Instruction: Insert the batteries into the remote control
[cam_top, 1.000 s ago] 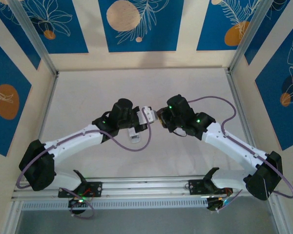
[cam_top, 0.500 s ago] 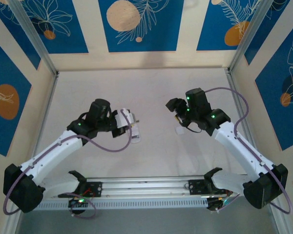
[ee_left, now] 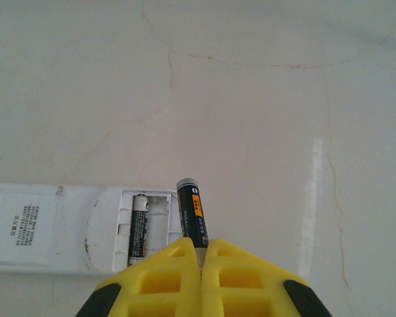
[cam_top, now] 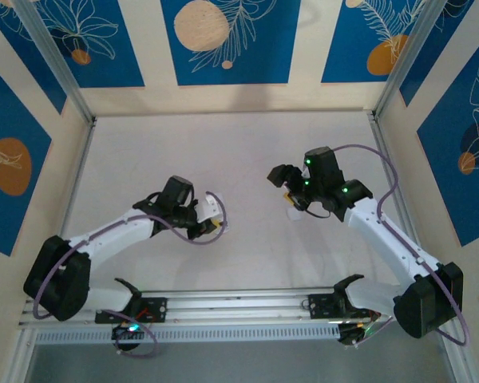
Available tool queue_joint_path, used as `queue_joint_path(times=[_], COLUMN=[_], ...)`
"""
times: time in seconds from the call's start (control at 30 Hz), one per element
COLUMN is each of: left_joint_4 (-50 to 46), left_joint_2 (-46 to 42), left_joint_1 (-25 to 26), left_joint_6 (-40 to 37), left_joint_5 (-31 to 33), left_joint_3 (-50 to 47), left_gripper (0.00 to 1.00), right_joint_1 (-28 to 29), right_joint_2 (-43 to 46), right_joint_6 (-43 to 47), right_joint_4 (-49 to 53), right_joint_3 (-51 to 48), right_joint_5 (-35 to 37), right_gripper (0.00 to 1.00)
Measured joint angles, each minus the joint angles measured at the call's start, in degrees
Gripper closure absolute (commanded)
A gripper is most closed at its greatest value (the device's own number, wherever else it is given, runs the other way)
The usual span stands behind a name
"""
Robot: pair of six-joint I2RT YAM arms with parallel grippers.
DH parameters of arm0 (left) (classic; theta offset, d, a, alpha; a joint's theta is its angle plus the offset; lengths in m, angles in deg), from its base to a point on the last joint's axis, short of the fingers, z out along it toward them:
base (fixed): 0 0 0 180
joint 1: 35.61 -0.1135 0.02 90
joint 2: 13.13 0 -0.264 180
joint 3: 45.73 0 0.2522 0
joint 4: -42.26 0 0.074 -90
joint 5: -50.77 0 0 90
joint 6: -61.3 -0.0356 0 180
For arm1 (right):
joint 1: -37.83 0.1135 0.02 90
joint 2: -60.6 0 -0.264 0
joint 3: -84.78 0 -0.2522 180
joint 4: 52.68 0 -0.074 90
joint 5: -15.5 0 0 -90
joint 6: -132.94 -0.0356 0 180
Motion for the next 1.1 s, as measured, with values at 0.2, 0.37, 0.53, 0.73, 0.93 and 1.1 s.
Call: queue_joint_path(times=[0.2, 0.37, 0.53, 0.73, 0.93, 1.1], left_joint_4=[-0.98, -4.13, -4.68, -4.39, -4.57, -5.07], left_joint_2=[4.83, 5.46, 6.27, 9.16, 10.78, 11.96], left_joint_1=[0.0, 0.0, 0.07, 0.35, 0.94, 1.81], left_joint_6=[-0.76, -4.0, -4.39, -4.39, -4.37, -4.37], left_joint_5=[2.84, 7.45, 8.26, 8.02, 8.02, 8.09], left_joint_3=[2.49, 4.72, 5.01, 5.27, 6.82, 8.39], left_gripper=[1.0, 1.0, 1.0, 1.0, 1.0, 1.0], right_joint_1=[-0.2, -0.2, -0.31, -0.42, -0.52, -0.52], right_joint_2=[0.0, 0.09, 0.07, 0.07, 1.03, 1.11], right_joint_6=[0.63, 1.05, 1.11, 1.51, 1.51, 1.51], right_joint_4=[-1.22, -1.73, -1.79, -1.75, -1.57, -1.55], right_joint_3=[0.0, -0.7, -0.98, -0.98, -1.62, -1.62], right_joint_5=[-0.9, -1.25, -1.27, -1.42, -1.4, -1.4], right_gripper=[0.21, 0.21, 0.21, 0.21, 0.21, 0.21])
